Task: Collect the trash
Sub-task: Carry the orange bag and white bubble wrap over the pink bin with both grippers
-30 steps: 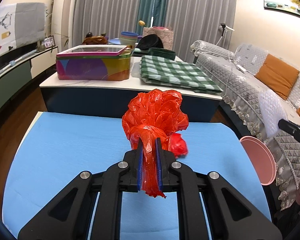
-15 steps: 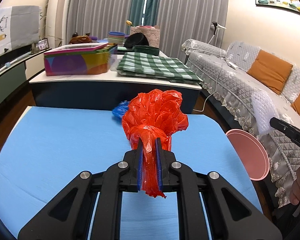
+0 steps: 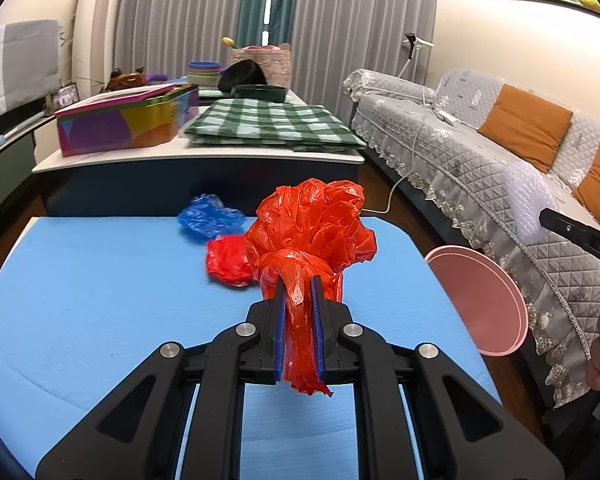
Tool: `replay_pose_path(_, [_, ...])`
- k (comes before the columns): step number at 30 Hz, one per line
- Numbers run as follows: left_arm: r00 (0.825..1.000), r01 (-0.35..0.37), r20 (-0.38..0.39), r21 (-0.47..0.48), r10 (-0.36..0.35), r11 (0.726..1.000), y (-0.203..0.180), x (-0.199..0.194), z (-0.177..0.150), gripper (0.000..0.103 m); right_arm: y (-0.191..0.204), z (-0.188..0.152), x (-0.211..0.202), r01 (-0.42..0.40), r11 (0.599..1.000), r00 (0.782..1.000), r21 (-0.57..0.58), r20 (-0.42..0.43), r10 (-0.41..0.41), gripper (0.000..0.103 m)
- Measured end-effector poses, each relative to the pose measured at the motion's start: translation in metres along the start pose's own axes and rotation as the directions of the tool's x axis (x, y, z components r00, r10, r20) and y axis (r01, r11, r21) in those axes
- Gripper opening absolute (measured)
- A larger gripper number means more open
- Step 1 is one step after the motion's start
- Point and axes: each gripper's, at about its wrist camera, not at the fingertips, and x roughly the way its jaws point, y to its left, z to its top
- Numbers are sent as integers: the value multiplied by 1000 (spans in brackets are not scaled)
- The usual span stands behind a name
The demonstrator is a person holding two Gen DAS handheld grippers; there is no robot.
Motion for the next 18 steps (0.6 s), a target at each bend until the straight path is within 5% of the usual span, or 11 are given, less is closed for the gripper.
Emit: replay_pose_path(18, [993, 118, -18, 82, -117, 990, -81, 32, 28, 11, -63, 23, -1, 131, 988, 991, 81, 5, -132, 13])
